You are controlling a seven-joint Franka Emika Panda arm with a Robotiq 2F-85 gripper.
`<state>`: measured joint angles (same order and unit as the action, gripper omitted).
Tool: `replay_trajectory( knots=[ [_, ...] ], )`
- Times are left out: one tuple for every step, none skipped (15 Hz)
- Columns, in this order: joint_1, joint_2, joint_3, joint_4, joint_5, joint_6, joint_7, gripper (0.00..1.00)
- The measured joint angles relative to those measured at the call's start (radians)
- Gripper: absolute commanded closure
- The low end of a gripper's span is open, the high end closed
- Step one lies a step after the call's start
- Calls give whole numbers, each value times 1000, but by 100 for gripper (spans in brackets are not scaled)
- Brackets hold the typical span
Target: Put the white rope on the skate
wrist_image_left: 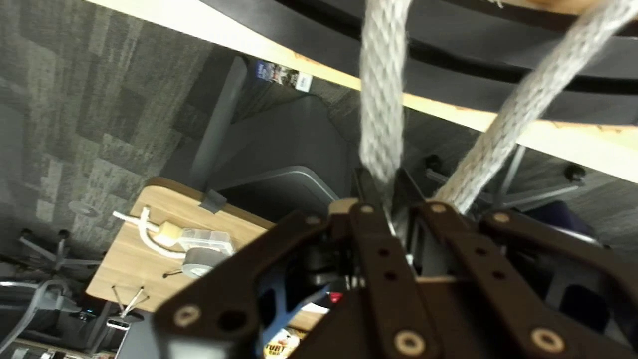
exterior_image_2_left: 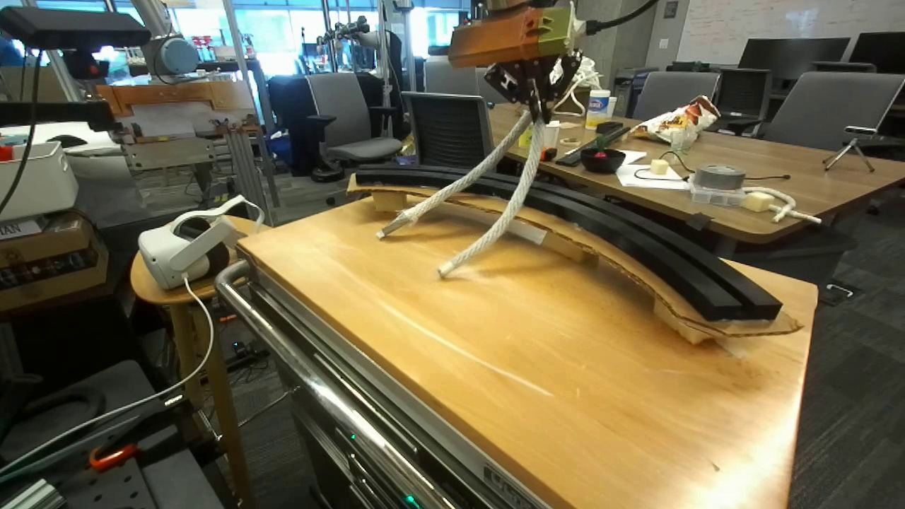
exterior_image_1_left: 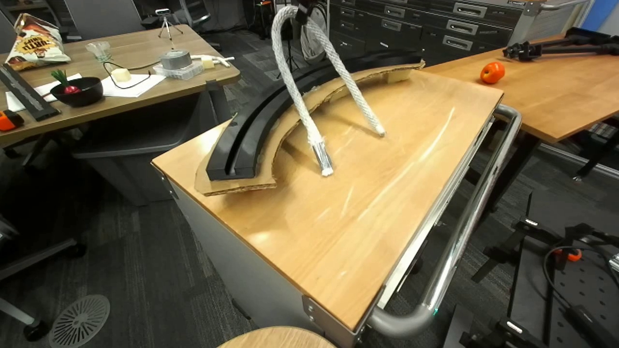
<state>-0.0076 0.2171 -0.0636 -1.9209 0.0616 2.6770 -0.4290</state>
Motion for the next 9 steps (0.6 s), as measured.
replay_trajectory(
  knots=[
    [61, 25, -63, 6, -89, 8, 66, 92],
    [117, 53, -122, 16, -179, 6, 130, 92],
    [160, 81, -164, 32, -268, -7, 193, 92],
    [190, 106, -192, 52, -349, -38, 249, 92],
    [199, 127, -196, 77, -424, -85, 292, 92],
    [199, 144, -189, 105, -482, -147, 318, 92],
    [198, 158, -182, 136, -525, -217, 325, 92],
    [195, 170, -172, 166, -560, -289, 326, 92],
    [192, 181, -160, 195, -585, -354, 322, 92]
  ],
)
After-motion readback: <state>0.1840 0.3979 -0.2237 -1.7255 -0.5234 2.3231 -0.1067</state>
